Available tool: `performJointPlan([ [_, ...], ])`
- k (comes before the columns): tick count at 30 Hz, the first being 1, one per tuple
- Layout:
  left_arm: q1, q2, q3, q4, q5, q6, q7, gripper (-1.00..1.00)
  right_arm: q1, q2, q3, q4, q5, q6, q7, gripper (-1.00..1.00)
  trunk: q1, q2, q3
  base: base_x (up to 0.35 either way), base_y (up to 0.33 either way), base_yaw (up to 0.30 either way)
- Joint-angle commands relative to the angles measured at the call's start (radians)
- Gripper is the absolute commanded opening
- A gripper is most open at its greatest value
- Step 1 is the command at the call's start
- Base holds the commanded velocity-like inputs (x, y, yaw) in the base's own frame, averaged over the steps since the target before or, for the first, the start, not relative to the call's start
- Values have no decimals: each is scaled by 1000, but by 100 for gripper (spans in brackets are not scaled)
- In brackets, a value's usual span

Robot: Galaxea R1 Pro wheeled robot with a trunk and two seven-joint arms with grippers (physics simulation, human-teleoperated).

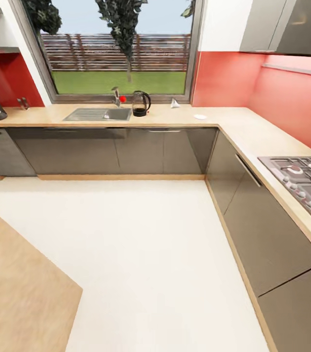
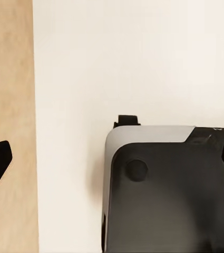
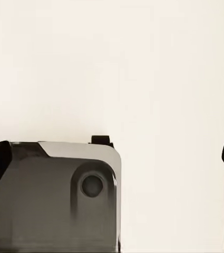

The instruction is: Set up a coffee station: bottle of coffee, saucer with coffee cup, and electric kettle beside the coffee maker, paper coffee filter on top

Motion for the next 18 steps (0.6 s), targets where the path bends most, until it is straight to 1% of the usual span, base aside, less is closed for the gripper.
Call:
performJointPlan([
  [1, -1, 1, 0, 1, 5, -3, 0, 100, 0, 0, 0, 5, 0, -3, -1, 100, 1, -2, -3, 340, 0, 213],
  [7, -1, 2, -4, 3, 4, -4, 0, 100, 0, 0, -1, 14, -1, -5, -1, 100, 1, -2, -10, 340, -18, 213],
  [18, -1, 0, -9, 3, 2, -3, -1, 100, -1, 0, -1, 16, -1, -9, -2, 100, 1, -2, -22, 340, -89, 207],
])
